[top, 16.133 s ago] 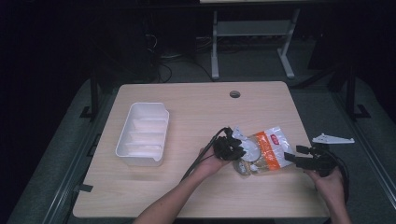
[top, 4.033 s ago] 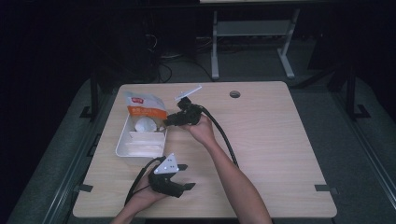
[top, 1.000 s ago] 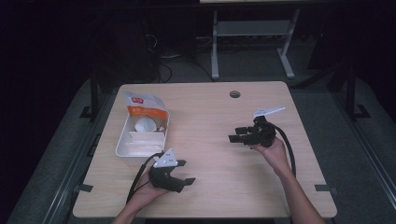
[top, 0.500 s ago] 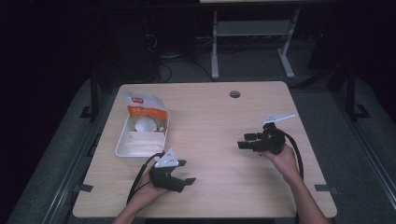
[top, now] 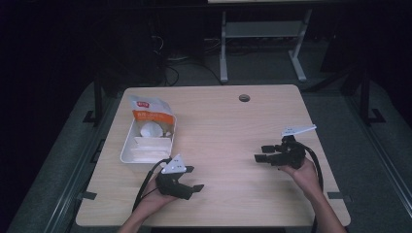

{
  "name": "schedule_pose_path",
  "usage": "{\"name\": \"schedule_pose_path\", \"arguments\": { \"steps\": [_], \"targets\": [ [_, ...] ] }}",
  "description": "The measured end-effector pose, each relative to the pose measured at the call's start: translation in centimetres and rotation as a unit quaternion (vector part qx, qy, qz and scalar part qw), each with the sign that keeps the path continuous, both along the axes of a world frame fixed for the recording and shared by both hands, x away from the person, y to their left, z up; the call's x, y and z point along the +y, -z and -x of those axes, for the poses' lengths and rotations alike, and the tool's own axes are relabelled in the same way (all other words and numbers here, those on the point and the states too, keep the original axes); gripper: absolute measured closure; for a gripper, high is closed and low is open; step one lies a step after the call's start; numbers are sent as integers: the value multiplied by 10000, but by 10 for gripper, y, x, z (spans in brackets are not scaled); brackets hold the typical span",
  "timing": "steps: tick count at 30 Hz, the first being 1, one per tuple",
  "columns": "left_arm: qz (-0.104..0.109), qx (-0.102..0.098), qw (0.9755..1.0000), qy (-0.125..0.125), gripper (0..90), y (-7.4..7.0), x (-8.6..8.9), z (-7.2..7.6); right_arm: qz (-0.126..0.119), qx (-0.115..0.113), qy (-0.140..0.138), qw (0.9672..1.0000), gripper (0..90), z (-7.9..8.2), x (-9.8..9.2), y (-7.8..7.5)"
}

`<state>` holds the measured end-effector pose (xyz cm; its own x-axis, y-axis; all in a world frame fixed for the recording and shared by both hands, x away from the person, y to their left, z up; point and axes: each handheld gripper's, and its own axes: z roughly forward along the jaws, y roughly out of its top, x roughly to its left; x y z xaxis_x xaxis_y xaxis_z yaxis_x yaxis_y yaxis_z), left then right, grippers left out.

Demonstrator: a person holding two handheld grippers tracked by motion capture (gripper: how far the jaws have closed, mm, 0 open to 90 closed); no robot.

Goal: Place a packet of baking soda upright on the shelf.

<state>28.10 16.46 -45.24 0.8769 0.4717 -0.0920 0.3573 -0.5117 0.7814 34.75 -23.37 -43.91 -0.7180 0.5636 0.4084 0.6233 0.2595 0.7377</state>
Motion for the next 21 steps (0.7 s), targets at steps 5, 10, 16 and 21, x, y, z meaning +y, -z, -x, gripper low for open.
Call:
{"name": "schedule_pose_path", "arguments": {
  "steps": [5,10,16,21],
  "targets": [
    [9,21,10000,-44,229,0,0,-1,33,3,-15,10000,326,7,-4,1],
    [-9,21,10000,-65,214,1,0,-1,43,6,-18,10000,325,18,-10,3],
    [-21,30,10000,-84,209,1,0,-1,86,15,-24,10000,324,28,-14,6],
    [-45,37,10000,-63,207,1,-2,-1,86,61,-33,9999,319,41,-18,14]
  ]
}}
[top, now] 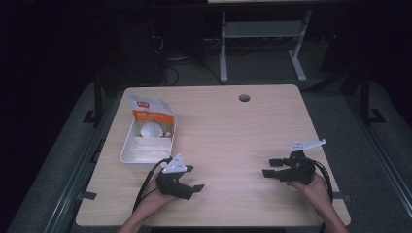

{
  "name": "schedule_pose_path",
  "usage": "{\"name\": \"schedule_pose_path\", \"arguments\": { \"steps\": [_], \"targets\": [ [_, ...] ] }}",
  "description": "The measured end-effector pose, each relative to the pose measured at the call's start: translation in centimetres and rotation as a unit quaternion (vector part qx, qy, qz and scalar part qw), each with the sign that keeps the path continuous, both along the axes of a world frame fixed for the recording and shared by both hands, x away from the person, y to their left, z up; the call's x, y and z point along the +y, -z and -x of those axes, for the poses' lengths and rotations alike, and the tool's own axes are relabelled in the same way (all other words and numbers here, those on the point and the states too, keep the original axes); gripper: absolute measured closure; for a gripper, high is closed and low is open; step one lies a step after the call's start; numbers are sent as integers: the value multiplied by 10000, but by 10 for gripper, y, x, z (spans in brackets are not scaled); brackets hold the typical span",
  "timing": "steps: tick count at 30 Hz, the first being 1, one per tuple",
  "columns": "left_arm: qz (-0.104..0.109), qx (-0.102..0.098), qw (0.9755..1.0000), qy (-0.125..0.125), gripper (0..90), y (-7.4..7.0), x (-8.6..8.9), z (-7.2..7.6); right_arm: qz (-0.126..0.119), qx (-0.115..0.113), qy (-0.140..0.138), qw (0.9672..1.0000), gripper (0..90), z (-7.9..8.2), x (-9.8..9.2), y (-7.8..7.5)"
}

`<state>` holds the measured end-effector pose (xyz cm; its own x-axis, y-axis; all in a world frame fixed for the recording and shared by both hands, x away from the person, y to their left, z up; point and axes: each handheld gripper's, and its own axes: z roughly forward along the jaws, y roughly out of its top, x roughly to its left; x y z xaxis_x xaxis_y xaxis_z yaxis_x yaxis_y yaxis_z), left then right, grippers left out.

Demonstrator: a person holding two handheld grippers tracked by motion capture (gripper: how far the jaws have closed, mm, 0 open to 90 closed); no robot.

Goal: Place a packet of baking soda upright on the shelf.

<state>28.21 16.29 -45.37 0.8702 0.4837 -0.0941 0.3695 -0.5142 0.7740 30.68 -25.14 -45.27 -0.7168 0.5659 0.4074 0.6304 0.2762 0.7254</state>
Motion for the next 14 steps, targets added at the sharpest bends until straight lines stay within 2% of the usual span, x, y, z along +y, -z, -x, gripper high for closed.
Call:
{"name": "schedule_pose_path", "arguments": {
  "steps": [4,6,9,14],
  "targets": [
    [14,18,10000,9,207,0,-1,1,-14,-16,-21,10000,315,9,-1,1],
    [6,18,10000,27,207,0,-2,1,-117,-78,-14,9999,314,20,-3,0],
    [-26,-8,10000,48,207,0,-3,2,-154,-129,-16,9998,312,26,-2,0],
    [-52,-40,10000,43,207,0,-2,2,-35,-277,-64,9996,298,33,7,-2]
  ]
}}
